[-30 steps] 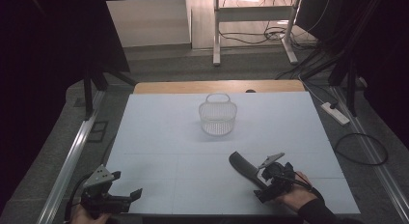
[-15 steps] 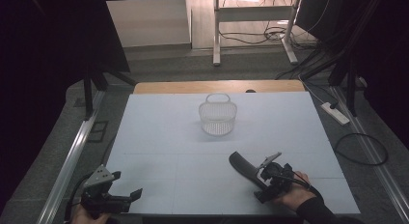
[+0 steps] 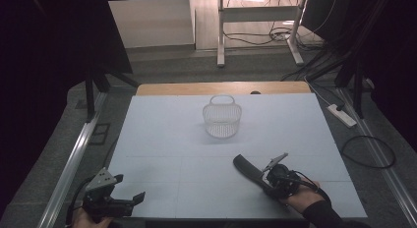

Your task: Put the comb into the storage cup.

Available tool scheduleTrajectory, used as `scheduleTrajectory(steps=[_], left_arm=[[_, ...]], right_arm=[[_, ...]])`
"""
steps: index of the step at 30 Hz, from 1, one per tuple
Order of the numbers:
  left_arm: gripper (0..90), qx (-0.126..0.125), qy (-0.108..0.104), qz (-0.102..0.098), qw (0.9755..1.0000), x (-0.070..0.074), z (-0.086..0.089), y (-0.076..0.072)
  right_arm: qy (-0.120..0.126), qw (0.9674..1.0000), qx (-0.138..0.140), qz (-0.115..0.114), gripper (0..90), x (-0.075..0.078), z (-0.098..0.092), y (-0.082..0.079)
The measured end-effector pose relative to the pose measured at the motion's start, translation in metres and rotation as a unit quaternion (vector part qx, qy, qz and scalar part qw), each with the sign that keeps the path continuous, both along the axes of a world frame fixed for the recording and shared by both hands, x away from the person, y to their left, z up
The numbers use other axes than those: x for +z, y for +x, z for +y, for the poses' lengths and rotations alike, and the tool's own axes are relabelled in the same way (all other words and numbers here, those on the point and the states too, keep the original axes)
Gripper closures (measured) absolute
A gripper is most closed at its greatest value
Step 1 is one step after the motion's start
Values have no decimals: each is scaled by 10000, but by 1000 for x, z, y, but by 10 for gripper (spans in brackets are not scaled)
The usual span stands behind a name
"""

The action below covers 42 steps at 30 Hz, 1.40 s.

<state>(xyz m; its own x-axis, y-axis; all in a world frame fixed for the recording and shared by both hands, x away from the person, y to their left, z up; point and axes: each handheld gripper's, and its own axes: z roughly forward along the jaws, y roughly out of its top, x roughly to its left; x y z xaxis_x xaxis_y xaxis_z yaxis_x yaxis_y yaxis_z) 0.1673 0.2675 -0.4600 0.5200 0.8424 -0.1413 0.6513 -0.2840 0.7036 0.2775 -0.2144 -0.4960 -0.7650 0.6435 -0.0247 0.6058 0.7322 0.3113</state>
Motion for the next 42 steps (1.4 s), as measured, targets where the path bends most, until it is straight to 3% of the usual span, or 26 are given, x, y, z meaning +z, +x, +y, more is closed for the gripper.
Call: scheduleTrajectory(steps=[15, 22, 27, 31, 32, 39, 42], left_arm=[[32, 6, 16, -4, 10000, 0, 0, 0], [27, -28, -1, 75, 10000, 0, 0, 2], [2, -101, -117, 155, 9998, 0, 2, 4], [0, -205, -354, 221, 9989, 0, 2, 6], [0, -247, -447, 207, 9985, 1, 1, 8], [0, -361, -515, 14, 9980, 8, -4, 15], [0, -522, -571, -44, 9970, 11, -8, 19]], right_arm=[[30, 10000, 39, -19, 726, 1, 0, -1], [212, 9995, 23, -249, 727, 8, -3, -3], [273, 9987, 112, -416, 727, 12, -3, -5], [375, 9980, 133, -491, 727, 15, -4, -6], [445, 9974, 129, -554, 727, 17, -5, -8], [635, 9945, 148, -824, 727, 26, -9, -9], [728, 9928, 139, -944, 727, 30, -10, -10]])
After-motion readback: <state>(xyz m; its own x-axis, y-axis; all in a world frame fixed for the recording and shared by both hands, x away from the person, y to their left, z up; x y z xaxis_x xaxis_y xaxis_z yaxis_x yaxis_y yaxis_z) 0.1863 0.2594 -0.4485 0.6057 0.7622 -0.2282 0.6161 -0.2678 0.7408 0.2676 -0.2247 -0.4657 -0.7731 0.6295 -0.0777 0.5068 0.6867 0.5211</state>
